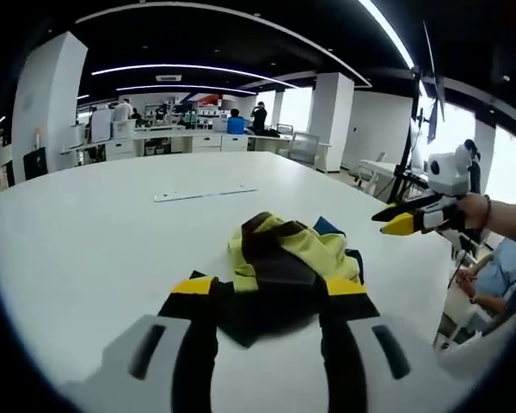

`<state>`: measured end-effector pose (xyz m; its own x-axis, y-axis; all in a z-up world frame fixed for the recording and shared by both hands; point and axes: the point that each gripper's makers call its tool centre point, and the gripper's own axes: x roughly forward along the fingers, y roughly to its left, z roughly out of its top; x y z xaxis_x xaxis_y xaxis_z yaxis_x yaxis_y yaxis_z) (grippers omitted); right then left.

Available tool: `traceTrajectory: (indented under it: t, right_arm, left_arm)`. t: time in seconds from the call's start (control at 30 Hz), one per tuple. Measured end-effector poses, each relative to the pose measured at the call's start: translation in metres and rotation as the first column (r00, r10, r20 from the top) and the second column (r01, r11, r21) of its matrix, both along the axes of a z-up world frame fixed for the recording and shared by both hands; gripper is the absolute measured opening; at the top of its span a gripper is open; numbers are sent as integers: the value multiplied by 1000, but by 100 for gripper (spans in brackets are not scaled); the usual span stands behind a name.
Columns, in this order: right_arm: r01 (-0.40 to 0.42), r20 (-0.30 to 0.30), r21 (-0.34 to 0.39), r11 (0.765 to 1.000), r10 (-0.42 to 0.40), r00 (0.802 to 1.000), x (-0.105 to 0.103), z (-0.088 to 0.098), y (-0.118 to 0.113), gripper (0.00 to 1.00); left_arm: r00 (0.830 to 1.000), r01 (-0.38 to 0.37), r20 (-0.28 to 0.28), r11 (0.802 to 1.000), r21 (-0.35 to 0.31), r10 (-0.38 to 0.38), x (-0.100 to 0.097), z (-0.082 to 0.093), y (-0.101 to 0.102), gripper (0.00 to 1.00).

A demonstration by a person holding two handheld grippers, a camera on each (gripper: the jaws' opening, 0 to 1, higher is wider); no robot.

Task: Fold the garment on the visible template until the final outline fits inside the template.

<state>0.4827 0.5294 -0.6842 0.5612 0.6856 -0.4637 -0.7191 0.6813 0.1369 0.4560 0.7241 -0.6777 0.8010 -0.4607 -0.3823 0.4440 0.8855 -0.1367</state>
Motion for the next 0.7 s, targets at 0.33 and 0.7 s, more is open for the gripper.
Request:
traceTrajectory:
  t: [0.33,0.7]
  right_arm:
    - [-50,1,-52,997,50,999,18,-18,10,19]
    - [-92,5,-100,991,93,996,31,-34,17,13]
  left_arm:
    - [999,23,-49,999,-24,-24,18,-17,-9,37]
    - [993,34,-113,999,-28,-37,32,-37,-18,28]
